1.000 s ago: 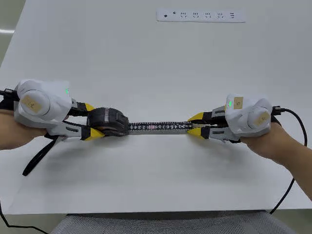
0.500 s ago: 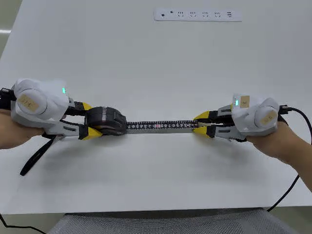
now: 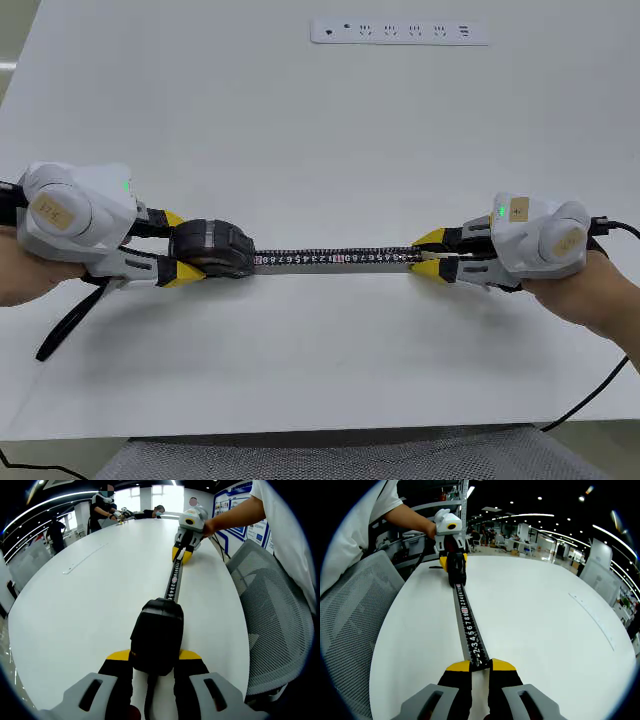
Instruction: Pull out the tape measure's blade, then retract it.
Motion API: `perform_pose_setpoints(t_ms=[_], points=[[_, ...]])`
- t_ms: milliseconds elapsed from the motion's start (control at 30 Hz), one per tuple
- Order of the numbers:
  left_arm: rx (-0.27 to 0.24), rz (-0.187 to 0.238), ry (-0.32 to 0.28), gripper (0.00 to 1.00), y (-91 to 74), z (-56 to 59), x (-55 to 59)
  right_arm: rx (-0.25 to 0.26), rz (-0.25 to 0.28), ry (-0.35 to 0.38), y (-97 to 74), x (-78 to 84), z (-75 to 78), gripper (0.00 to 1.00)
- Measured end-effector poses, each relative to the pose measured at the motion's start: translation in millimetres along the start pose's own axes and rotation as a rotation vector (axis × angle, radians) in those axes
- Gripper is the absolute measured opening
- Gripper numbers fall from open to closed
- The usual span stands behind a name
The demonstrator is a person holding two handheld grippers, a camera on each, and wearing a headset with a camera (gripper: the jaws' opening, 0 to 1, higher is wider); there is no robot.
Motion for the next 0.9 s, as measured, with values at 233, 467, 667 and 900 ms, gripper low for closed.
perform_pose_setpoints(t_ms=[233,467,667,900], points=[[0.000,0.000,0.001,0.26,0.6,-0.1,-0.1,0.014,-0.013,0.004,-8.0,4.3,1.4,0.07],[0.000,-0.001,0.003,0.26,0.9,0.6,-1.1,0.027,-0.026,0.007,-18.3,9.4,3.0,0.07],[-0.001,-0.002,0.003,0.26,0.9,1.0,-1.4,0.036,-0.031,0.010,-23.1,11.5,3.7,0.07],[-0.003,-0.003,0.006,0.26,0.7,0.8,-1.3,0.036,-0.028,0.013,-22.1,11.5,4.4,0.07]])
Point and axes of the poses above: the centre of the closed fingertips' face, and the gripper's own axes: y roughly forward along the fingers, z roughly to its right, x roughly out of its underside, the point moved 6 cm from there along -y, roughly backward along the fingers, and after that the axes turned 15 degrees about z, right-handed, at the moved point
